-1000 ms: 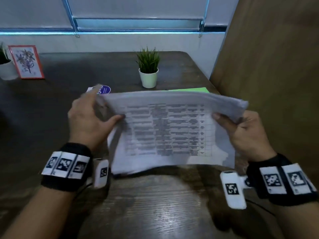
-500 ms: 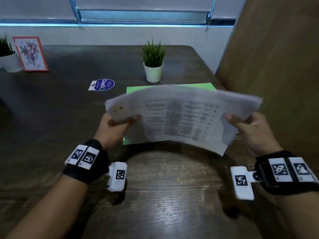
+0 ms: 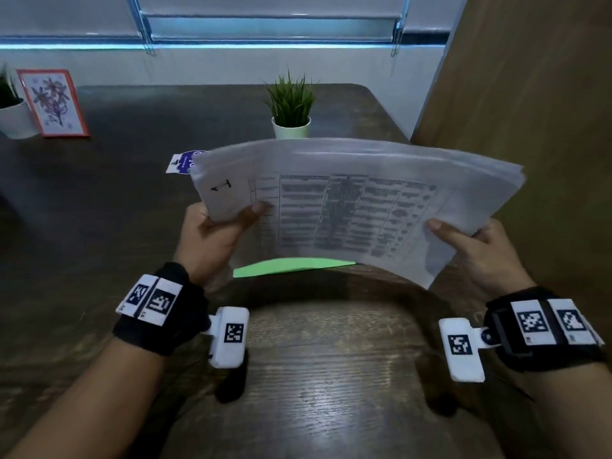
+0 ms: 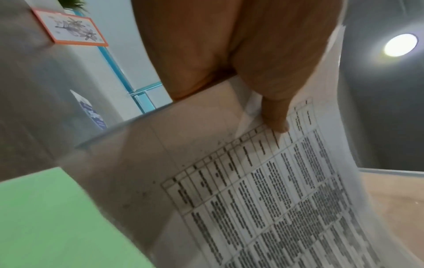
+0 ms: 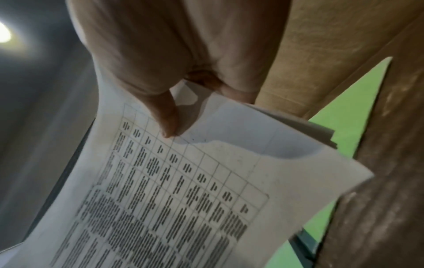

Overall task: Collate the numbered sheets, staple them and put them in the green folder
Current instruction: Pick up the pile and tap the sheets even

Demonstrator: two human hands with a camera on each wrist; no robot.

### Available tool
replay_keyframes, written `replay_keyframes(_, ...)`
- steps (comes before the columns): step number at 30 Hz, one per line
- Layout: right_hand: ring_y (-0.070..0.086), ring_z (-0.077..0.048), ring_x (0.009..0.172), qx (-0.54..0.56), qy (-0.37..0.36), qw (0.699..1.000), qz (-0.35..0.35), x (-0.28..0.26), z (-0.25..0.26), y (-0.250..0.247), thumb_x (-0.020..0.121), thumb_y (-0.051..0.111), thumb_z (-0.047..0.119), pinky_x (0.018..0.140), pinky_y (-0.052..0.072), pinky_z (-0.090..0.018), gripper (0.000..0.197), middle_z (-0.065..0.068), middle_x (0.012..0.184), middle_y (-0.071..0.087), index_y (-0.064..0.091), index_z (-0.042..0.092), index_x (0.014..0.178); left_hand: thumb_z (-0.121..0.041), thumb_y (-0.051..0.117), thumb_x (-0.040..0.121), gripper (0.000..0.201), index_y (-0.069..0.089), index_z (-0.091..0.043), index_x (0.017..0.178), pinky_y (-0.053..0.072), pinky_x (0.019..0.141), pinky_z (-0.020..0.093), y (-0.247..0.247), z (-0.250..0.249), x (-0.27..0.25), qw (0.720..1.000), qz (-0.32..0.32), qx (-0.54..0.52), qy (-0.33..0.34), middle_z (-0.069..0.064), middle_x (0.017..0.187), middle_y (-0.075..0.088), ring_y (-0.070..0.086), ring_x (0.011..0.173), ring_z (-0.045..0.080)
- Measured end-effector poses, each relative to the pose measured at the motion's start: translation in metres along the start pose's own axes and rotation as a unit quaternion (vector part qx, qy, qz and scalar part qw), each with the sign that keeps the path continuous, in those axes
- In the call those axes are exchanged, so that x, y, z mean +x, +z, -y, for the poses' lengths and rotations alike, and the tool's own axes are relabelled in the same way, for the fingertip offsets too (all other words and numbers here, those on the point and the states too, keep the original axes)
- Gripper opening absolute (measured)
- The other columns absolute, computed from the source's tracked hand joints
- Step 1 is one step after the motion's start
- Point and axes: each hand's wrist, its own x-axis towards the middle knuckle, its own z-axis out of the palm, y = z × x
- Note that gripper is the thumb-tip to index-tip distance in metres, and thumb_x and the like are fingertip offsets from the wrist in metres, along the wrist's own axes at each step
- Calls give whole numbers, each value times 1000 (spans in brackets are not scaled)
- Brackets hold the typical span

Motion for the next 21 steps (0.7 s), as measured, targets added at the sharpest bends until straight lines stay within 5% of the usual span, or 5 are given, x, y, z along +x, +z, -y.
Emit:
replay_keyframes(6,69,-30,106,-42,64,996,39,-2,-22,-6,38,91,61,95,52,-52,96,-10,114,73,69,6,113,-13,72,84,14,68,-16,97,54,64,13,-1,-1,-2,1000,-8,6,-1,-15,81,77,71,79,-1)
replay_keyframes(11,68,-34,108,-12,52,998,46,0,-27,-8,42,93,56,96,50,-55,84,-11,115,72,71,9,108,-62,62,83,50,69,-13,91,54,68,35,5,-11,-5,994,-74,-22,81,15,85,70,65,79,26)
replay_keyframes(16,68,-33,107,4,48,997,52,-1,-29,-10,51,93,46,90,56,-45,73,-12,115,72,70,8,110,-53,62,86,45,66,-10,75,45,65,37,17,-15,-6,985,-136,-17,103,23,72,58,53,67,26)
replay_keyframes(19,69,-31,104,3,53,998,46,-1,-27,-10,76,75,11,80,60,-31,34,-12,112,73,68,6,109,-28,64,95,23,69,-17,77,50,65,28,15,-11,-4,986,-145,-2,78,-3,68,66,61,68,13)
replay_keyframes(21,69,-31,104,6,54,997,51,-1,-26,-11,76,75,9,77,60,-29,33,-10,109,74,68,5,108,-18,63,97,17,70,-19,82,52,63,21,13,-11,-5,987,-132,15,89,-12,72,70,64,71,4)
